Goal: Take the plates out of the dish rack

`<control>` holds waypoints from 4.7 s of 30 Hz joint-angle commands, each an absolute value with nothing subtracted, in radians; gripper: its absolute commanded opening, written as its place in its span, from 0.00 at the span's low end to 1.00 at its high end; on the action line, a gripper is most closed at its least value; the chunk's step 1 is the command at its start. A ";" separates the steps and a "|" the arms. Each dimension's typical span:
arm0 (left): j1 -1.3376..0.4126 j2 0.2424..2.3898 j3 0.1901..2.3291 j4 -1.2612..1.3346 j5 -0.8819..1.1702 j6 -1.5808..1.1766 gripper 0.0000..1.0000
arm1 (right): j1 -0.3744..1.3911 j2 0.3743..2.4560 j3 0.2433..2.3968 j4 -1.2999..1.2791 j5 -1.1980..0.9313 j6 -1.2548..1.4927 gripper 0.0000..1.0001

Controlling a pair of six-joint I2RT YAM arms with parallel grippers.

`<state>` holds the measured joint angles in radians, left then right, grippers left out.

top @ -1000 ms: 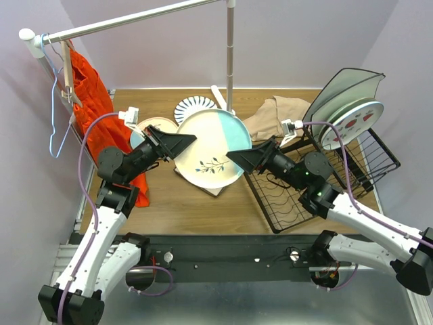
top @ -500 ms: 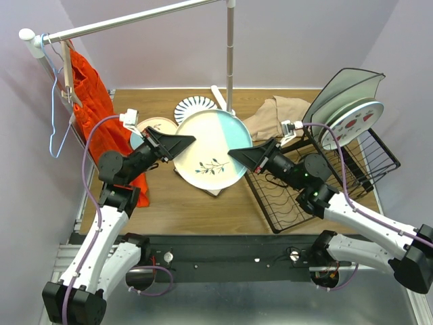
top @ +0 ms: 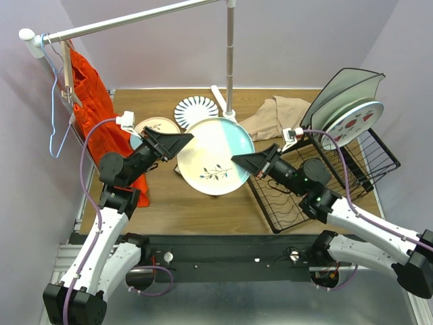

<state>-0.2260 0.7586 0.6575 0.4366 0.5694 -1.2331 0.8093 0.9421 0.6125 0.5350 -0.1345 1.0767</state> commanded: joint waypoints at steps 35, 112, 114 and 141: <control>-0.230 0.519 1.013 -0.200 0.176 -0.163 0.67 | 0.804 1.797 1.337 0.538 -0.098 0.968 0.01; -0.253 0.241 0.666 -0.032 0.181 -0.233 0.67 | 0.778 2.557 2.103 0.098 -0.066 1.005 0.50; -0.253 0.241 0.666 -0.032 0.178 -0.235 0.67 | 0.778 2.548 2.100 0.086 -0.061 0.988 0.52; -0.253 0.235 0.667 -0.037 0.161 -0.233 0.67 | 0.778 2.497 2.105 -0.101 0.104 0.876 0.56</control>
<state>-0.2512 0.2485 0.6724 -0.0399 0.1680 -0.2333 0.7795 2.5557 2.0911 -0.0490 0.0147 0.9127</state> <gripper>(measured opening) 0.673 0.562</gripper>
